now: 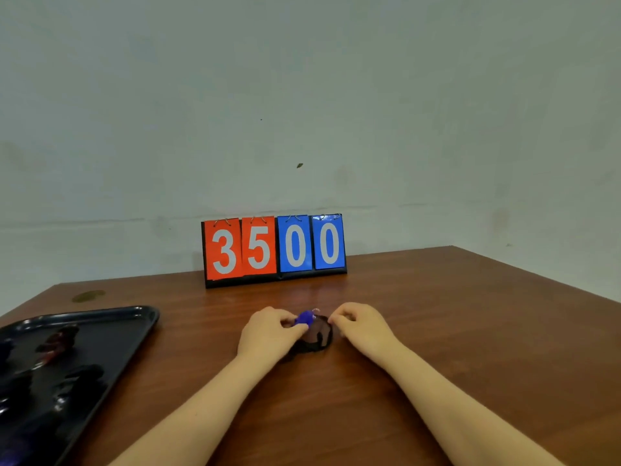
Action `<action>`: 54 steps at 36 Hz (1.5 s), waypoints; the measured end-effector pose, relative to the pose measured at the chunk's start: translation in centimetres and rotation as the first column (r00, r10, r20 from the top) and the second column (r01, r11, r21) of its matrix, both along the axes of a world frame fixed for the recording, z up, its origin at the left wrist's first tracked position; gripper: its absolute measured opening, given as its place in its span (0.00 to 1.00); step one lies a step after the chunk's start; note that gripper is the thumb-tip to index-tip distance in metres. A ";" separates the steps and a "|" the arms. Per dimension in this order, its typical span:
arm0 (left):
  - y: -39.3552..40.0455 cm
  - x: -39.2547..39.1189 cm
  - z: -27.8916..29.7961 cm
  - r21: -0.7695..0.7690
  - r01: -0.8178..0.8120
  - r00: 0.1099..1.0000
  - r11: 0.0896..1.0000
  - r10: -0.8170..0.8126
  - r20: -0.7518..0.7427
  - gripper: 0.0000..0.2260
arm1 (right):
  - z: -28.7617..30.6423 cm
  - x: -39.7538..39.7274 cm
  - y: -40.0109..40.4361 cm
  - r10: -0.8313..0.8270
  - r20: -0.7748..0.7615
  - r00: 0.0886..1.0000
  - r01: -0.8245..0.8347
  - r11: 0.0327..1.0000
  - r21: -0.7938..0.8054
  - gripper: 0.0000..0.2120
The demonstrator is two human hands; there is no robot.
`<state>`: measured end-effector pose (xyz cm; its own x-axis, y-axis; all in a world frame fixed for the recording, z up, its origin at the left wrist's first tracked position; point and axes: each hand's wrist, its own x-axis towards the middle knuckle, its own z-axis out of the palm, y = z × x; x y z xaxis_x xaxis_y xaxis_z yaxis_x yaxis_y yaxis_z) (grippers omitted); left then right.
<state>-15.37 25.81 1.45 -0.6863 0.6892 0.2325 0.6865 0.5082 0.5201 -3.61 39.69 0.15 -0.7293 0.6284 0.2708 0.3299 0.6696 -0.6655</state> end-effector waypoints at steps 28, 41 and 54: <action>-6.7 -4.1 1.5 0.619 -0.420 0.676 0.664 -0.226 0.702 0.05 | 1.2 -7.2 -7.7 0.192 -0.168 0.967 -0.217 0.966 -0.144 0.12; -7.2 -6.1 1.1 0.625 -0.641 0.554 0.446 -0.295 0.779 0.14 | 5.0 -3.4 -6.1 -0.024 -0.613 0.790 -0.524 0.493 -0.695 0.07; -8.7 -5.3 1.1 0.661 -0.619 0.601 0.424 -0.286 0.746 0.10 | 4.7 -2.0 -3.3 -0.313 -0.483 0.818 0.160 0.930 -0.332 0.14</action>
